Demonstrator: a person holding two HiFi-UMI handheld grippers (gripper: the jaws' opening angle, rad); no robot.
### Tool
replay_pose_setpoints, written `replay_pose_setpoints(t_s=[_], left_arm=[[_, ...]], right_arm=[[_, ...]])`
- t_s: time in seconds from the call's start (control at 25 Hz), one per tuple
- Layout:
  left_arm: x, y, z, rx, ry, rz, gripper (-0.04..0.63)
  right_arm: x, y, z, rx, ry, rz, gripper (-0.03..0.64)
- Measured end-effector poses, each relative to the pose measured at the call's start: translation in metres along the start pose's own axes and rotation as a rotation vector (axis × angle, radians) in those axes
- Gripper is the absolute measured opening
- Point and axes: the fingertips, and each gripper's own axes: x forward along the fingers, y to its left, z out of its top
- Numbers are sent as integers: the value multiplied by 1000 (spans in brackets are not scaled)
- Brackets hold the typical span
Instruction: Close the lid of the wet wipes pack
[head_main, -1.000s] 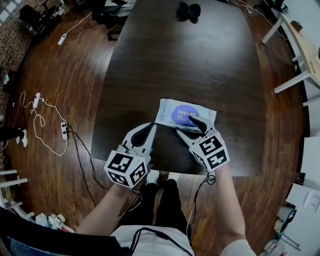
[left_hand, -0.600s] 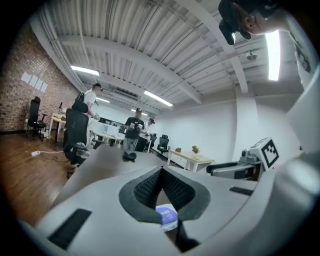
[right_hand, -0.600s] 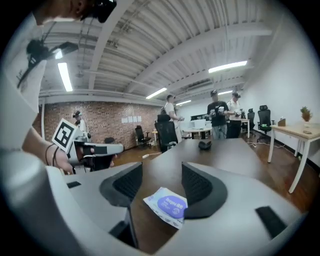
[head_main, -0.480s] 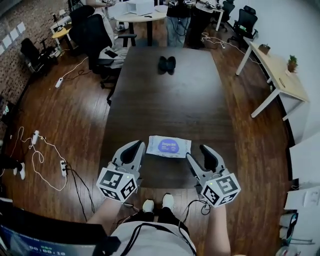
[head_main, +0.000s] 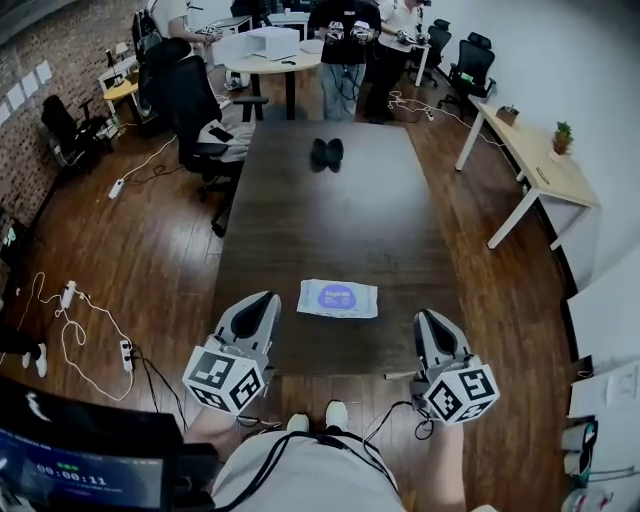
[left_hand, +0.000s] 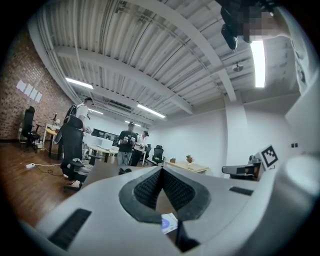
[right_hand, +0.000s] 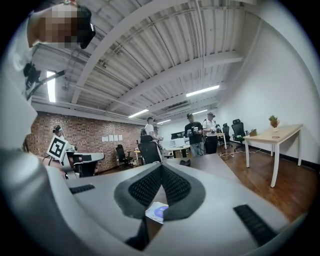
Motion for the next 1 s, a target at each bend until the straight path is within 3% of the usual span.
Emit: replay_pose_setpoints(t_s=[0.52,0.76,1.0], left_arm=[[-19,-30,-25,6,46,-111,-3],[-16,-38,-17,-5,9,-144,-2],[-59,-96,-21,17,21,-157,-3]], right_arm=[[-48,31,-25,-31,58,-58,5],[-54,45,-11,-55,28,-37,5],[-125,69,1,-96,-16,-7,5]])
